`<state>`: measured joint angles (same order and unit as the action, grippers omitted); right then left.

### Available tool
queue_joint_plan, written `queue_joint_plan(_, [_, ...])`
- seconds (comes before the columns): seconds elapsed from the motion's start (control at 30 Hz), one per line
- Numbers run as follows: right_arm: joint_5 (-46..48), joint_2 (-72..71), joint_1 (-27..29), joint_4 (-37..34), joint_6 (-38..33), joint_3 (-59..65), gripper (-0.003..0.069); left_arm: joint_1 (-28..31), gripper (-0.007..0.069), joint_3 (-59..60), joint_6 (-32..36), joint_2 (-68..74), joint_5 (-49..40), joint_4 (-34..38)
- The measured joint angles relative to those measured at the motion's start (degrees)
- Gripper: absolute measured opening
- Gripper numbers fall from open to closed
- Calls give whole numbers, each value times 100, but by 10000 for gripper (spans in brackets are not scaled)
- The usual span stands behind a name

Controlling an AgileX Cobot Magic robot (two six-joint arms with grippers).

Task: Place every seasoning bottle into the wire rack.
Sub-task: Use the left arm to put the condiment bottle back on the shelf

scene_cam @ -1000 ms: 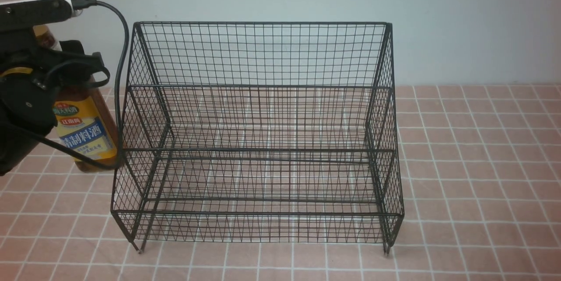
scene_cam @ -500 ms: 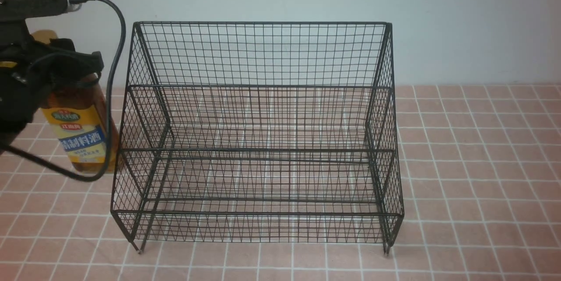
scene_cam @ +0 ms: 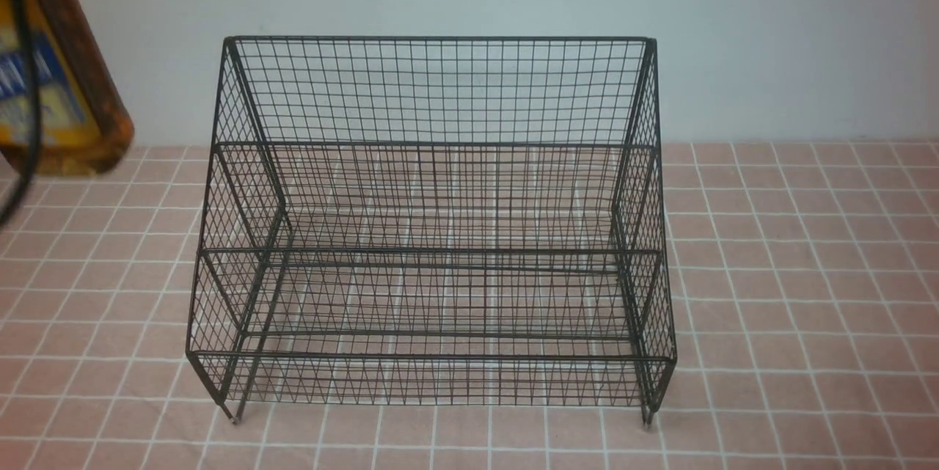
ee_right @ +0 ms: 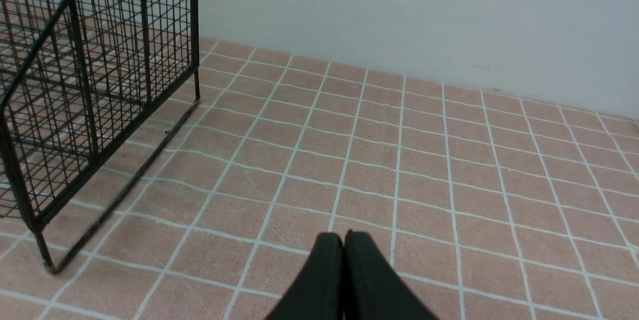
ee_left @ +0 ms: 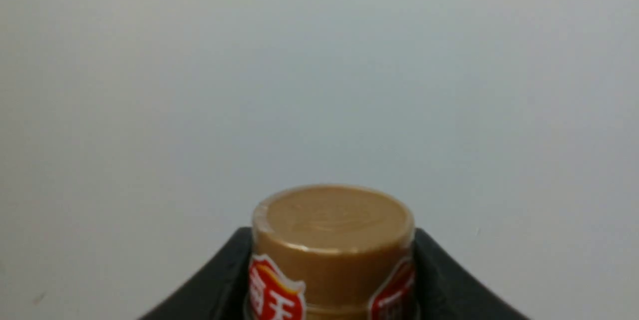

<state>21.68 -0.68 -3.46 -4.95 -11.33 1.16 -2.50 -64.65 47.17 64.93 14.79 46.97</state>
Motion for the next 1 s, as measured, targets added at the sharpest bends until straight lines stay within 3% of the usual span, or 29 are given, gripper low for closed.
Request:
queue_joint_plan(0.27, [0, 0, 0, 0, 0, 0, -14, 0, 315, -871, -222, 56, -927, 754])
queue_joint_plan(0.47, [0, 0, 0, 0, 0, 0, -14, -153, 315, -1017, -259, 372, -1402, 874])
queue_joint_plan(0.8, [0, 0, 0, 0, 0, 0, -14, -1133, 315, -1017, -138, 1091, -769, 929])
queue_joint_plan(1.0, [0, 0, 0, 0, 0, 0, -14, -1260, 315, -1047, -122, 1344, -365, 998])
